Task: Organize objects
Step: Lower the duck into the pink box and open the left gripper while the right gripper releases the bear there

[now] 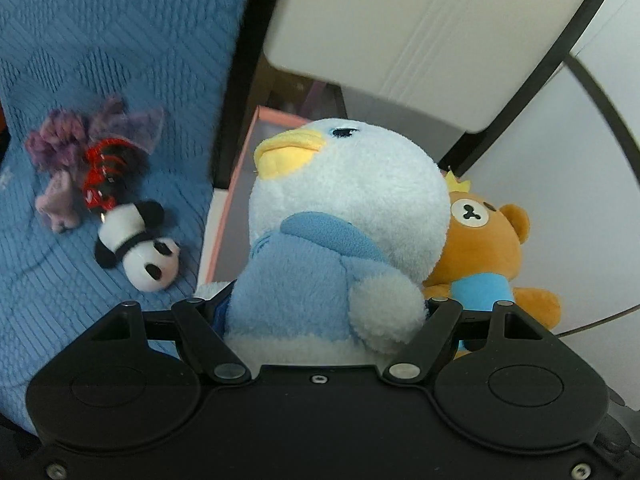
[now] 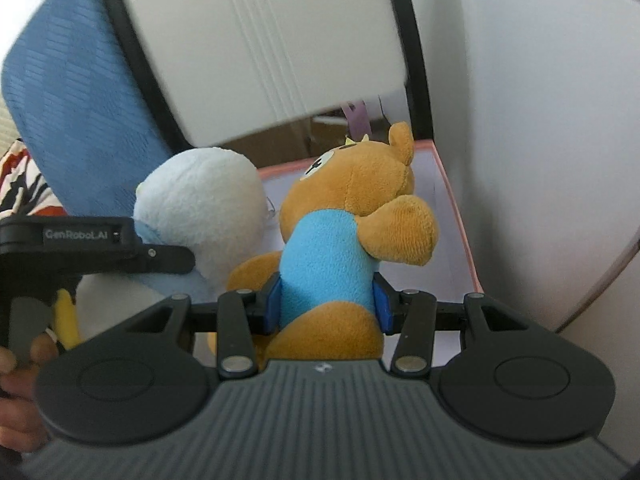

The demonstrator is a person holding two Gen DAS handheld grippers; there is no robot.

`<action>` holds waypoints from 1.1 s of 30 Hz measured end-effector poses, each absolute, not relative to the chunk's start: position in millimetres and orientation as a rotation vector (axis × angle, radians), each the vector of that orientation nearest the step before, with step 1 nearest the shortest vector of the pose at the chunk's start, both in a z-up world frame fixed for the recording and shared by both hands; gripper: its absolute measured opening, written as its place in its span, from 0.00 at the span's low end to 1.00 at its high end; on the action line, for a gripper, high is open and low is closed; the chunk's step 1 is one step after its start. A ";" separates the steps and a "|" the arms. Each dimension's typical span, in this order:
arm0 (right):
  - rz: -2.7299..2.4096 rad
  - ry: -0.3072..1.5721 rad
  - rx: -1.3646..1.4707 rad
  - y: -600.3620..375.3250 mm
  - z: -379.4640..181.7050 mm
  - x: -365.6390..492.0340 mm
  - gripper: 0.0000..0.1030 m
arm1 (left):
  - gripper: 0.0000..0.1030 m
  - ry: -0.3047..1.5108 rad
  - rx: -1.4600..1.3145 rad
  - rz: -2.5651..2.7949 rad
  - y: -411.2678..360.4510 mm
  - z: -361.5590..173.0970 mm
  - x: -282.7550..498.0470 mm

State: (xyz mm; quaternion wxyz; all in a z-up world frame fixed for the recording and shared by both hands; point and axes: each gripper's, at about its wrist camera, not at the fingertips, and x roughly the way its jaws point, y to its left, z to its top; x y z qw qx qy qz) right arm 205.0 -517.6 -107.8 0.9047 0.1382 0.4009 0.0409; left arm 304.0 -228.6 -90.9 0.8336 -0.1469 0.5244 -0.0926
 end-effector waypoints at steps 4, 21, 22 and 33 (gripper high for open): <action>0.068 0.871 0.301 -525.8 -126.2 210.4 0.47 | 0.72 1.142 -0.301 -0.195 -235.6 -106.6 306.3; 0.047 0.849 0.308 -528.2 -111.6 199.8 0.76 | 0.77 1.073 -0.321 -0.230 -226.0 -79.2 295.7; 0.052 0.837 0.308 -526.0 -105.2 196.6 0.76 | 0.77 1.061 -0.317 -0.231 -223.8 -73.4 292.3; 0.109 0.707 0.298 -488.9 -36.1 157.5 0.76 | 0.78 0.920 -0.289 -0.246 -186.3 -7.0 242.9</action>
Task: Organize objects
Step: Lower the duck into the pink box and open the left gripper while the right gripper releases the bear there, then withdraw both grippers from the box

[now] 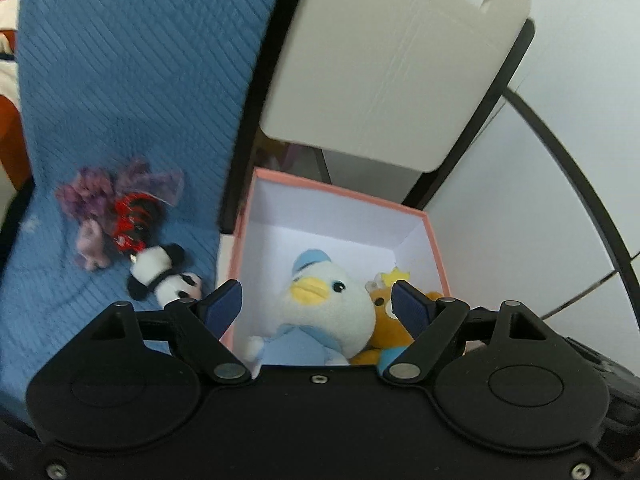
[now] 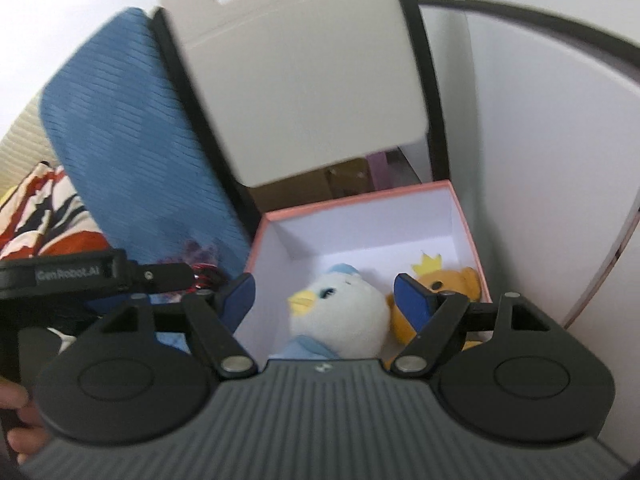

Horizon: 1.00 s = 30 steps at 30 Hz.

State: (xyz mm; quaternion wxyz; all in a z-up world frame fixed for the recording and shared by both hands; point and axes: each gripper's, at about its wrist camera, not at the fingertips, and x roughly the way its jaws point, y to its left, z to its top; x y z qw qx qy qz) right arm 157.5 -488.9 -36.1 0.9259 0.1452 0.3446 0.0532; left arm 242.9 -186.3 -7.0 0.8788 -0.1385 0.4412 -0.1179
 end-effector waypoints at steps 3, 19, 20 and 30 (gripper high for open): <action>0.115 0.691 0.302 -476.9 -23.0 145.2 0.76 | 0.78 0.901 -0.313 -0.264 -170.6 7.2 228.6; 0.151 0.638 0.257 -400.3 16.3 62.7 0.76 | 0.79 0.799 -0.297 -0.276 -87.9 52.9 136.1; 0.153 0.637 0.257 -395.3 16.9 58.2 0.76 | 0.79 0.797 -0.297 -0.276 -82.5 53.2 130.5; 0.200 0.659 0.218 -347.1 5.8 17.5 0.76 | 0.79 0.765 -0.290 -0.269 -37.4 44.3 87.4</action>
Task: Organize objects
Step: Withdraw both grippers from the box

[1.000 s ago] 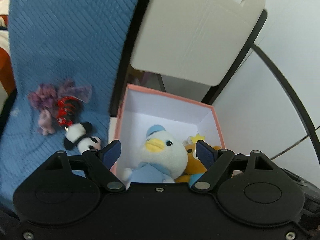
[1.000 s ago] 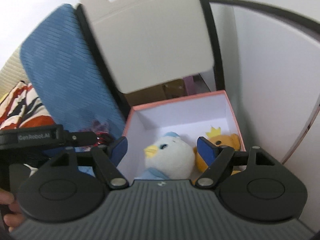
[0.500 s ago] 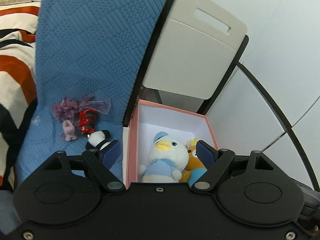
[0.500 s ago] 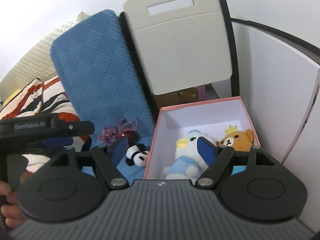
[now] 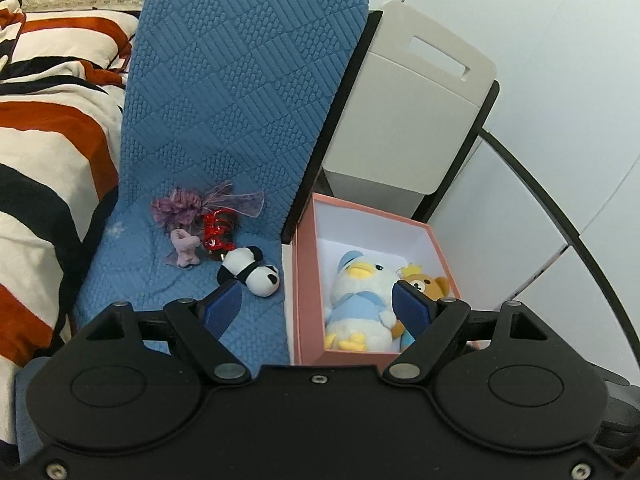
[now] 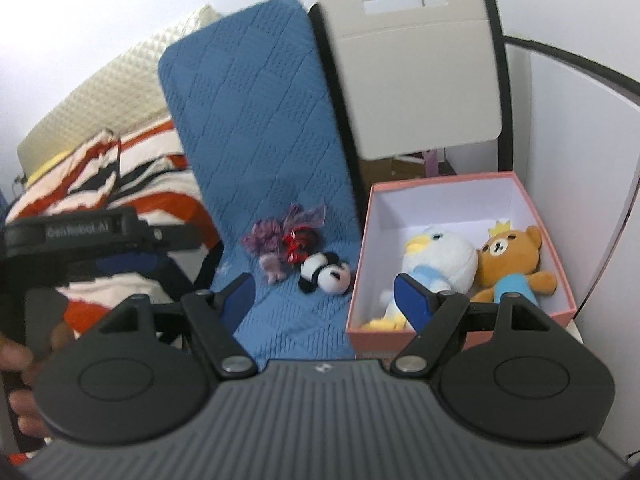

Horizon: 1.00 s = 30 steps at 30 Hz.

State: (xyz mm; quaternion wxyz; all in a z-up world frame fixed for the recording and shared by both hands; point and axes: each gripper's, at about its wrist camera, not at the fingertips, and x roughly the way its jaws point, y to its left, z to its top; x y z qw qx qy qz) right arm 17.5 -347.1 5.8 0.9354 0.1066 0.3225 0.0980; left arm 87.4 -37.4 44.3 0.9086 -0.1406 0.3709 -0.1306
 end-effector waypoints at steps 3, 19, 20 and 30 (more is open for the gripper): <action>0.199 0.689 0.242 -340.3 -7.8 13.2 0.76 | 0.79 0.768 -0.259 -0.239 -28.1 34.9 80.4; 0.169 0.677 0.211 -305.8 -47.0 23.2 0.76 | 0.79 0.752 -0.268 -0.222 14.0 -3.9 78.4; 0.165 0.683 0.216 -304.2 -49.3 25.8 0.76 | 0.79 0.752 -0.267 -0.224 15.5 -6.7 79.6; 0.163 0.714 0.217 -292.1 -66.5 42.8 0.76 | 0.79 0.785 -0.265 -0.203 23.2 -30.8 95.3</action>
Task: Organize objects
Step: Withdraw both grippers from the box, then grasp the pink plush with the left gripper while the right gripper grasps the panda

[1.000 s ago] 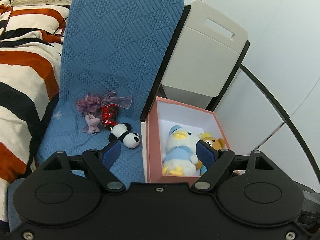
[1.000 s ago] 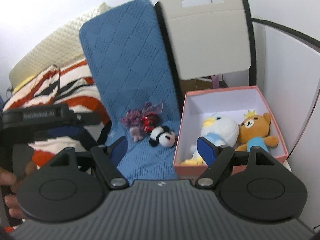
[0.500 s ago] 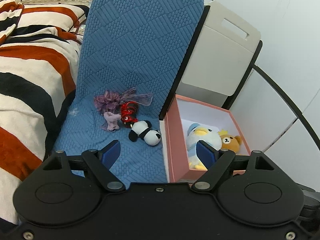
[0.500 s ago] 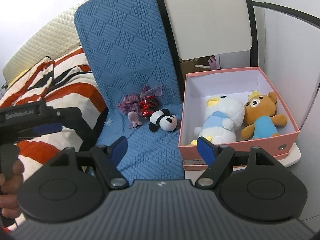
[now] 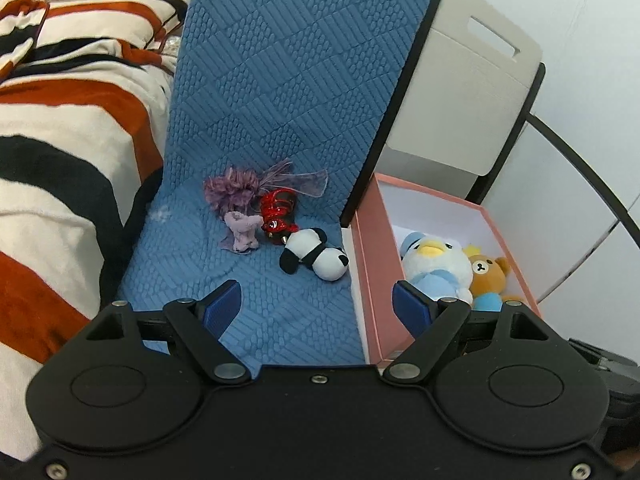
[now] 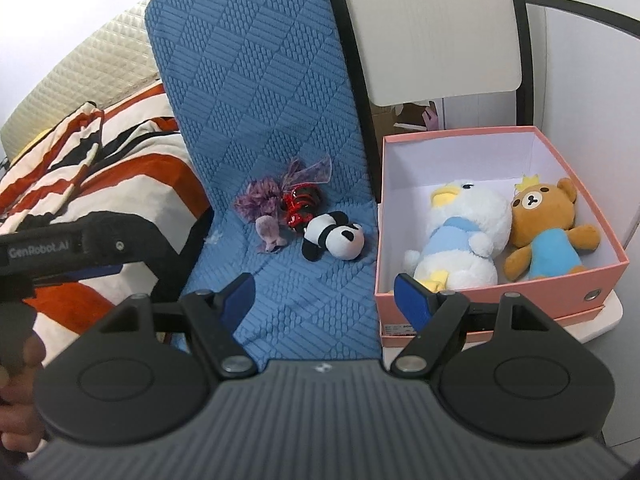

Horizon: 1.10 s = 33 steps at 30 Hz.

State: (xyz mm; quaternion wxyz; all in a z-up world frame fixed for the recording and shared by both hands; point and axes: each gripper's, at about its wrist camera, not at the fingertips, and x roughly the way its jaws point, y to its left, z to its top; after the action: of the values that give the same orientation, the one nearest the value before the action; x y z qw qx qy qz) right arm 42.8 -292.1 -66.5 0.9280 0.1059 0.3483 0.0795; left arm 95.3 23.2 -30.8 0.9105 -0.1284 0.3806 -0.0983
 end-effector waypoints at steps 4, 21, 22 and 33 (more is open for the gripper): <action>0.169 0.736 0.213 -290.1 -73.9 48.6 0.76 | 0.80 0.793 -0.290 -0.180 29.7 -39.6 101.7; 0.178 0.735 0.191 -283.7 -109.2 92.2 0.87 | 0.94 0.750 -0.292 -0.177 29.5 -70.5 146.7; 0.179 0.737 0.183 -281.8 -112.4 96.5 0.87 | 0.94 0.757 -0.294 -0.169 30.7 -75.5 152.2; 0.226 0.693 0.081 -251.2 -140.0 143.5 0.86 | 0.94 0.791 -0.294 -0.146 44.6 -122.7 213.0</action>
State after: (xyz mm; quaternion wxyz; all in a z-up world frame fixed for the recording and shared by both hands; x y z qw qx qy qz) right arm 143.5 -251.2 -140.0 0.9335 0.0395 0.3388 0.1104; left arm 213.0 44.6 -122.7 0.9098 -0.1424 0.3835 -0.0706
